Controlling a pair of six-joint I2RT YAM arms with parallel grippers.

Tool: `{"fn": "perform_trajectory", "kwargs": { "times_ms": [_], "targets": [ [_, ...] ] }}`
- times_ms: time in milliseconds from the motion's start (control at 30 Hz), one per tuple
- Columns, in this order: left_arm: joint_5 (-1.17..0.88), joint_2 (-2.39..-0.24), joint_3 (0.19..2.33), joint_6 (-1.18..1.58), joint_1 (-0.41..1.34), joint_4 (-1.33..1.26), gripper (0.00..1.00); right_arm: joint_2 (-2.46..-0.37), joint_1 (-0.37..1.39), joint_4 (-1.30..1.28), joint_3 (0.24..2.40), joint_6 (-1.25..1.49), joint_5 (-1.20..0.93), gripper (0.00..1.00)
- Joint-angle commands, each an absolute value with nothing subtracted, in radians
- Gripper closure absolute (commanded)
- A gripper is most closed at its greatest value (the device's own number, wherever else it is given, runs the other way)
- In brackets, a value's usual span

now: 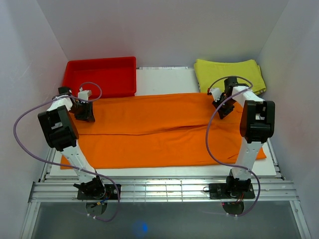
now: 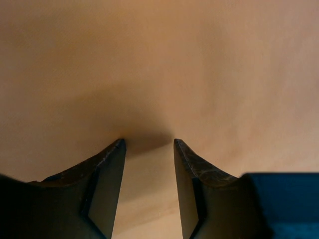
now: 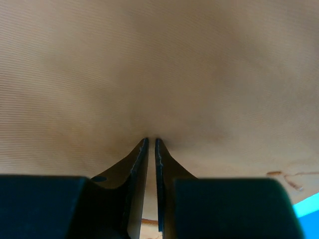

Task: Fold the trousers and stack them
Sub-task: Flatten the trousers out

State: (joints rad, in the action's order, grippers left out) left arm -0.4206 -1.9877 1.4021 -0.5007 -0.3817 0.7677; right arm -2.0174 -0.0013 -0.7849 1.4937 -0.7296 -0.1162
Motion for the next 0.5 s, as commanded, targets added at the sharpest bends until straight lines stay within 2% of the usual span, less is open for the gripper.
{"fn": "perform_trajectory", "kwargs": {
  "times_ms": [0,67,167,233,333,467],
  "targets": [
    [-0.348,-2.023,1.434,-0.417,-0.339,0.647,0.46,-2.014,-0.024,-0.663,1.434,-0.675,0.030,0.84],
    [-0.348,-2.052,1.462,-0.390,-0.327,0.638,0.44,-1.996,-0.037,-0.650,1.410,-0.661,0.040,0.86],
    [-0.382,-2.071,1.534,-0.391,-0.324,0.675,0.40,-1.944,-0.048,-0.690,1.439,-0.644,-0.023,0.83],
    [-0.419,-2.045,1.551,-0.420,-0.325,0.733,0.37,-1.916,-0.049,-0.768,1.469,-0.688,-0.090,0.74],
    [-0.436,-1.971,1.536,-0.518,-0.324,0.819,0.36,-1.855,-0.054,-0.876,1.497,-0.791,-0.133,0.71],
    [-0.425,-1.859,1.427,-0.627,-0.325,0.905,0.36,-1.771,-0.064,-0.959,1.377,-0.906,-0.112,0.74]
  ]
}}
